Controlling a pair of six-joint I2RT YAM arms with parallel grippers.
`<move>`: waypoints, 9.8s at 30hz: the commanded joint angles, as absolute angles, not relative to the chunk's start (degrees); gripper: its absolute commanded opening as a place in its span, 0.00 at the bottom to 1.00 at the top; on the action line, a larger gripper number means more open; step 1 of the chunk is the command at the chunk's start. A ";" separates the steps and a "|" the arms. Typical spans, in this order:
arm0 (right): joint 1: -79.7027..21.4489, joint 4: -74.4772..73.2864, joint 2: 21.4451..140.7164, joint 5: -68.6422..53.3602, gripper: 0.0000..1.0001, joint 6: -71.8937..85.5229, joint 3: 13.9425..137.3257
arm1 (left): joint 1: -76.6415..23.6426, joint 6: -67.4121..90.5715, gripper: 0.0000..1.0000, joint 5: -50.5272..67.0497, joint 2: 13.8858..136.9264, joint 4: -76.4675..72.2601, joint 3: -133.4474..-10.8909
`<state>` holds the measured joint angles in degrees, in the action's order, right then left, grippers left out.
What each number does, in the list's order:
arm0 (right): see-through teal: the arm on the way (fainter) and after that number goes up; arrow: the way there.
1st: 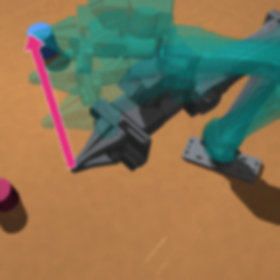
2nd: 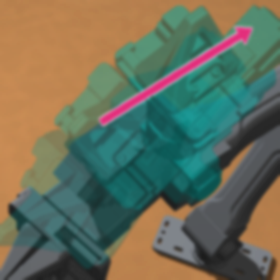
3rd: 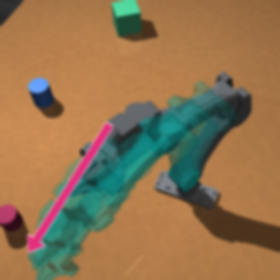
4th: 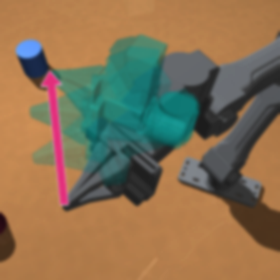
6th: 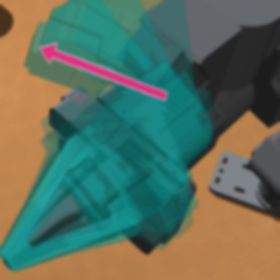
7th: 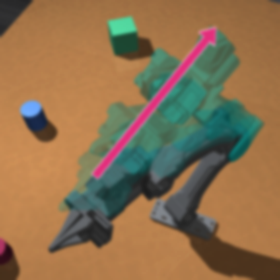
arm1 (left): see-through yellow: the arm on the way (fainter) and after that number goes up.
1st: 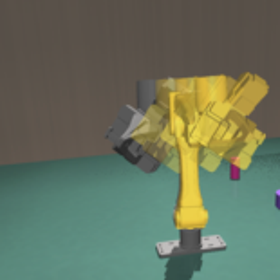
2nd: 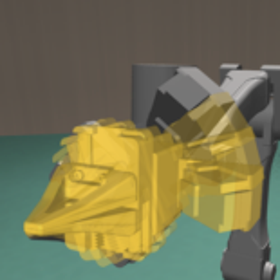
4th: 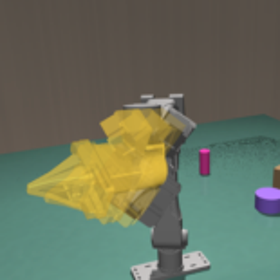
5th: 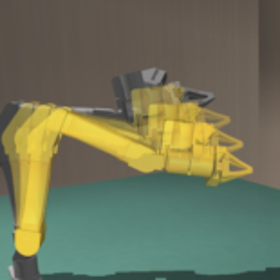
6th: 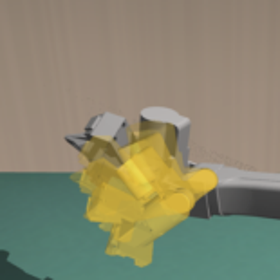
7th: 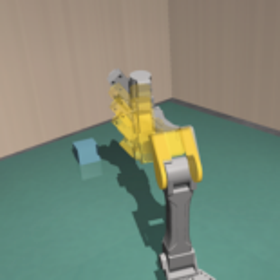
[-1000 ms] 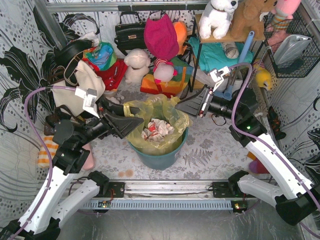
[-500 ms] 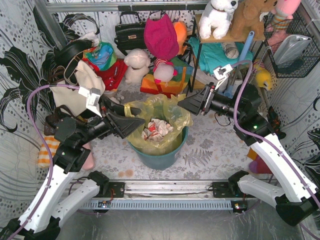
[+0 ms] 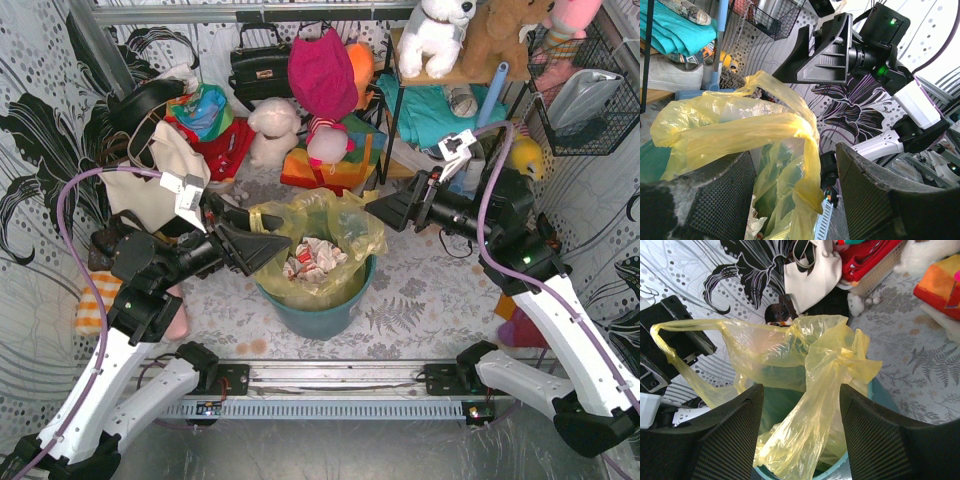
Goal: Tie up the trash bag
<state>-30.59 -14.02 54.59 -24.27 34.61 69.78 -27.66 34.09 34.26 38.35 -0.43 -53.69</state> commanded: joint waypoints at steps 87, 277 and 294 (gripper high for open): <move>-32.04 32.47 67.74 -21.64 0.35 49.74 79.99 | -27.64 35.06 0.71 22.52 56.51 -14.31 -76.70; -32.01 -10.33 62.19 -14.68 0.67 13.32 96.91 | -27.51 22.69 0.94 7.97 56.25 51.38 -100.59; -31.99 -11.62 63.01 -14.41 0.68 12.52 98.20 | -28.09 19.95 0.98 14.07 57.31 64.60 -105.93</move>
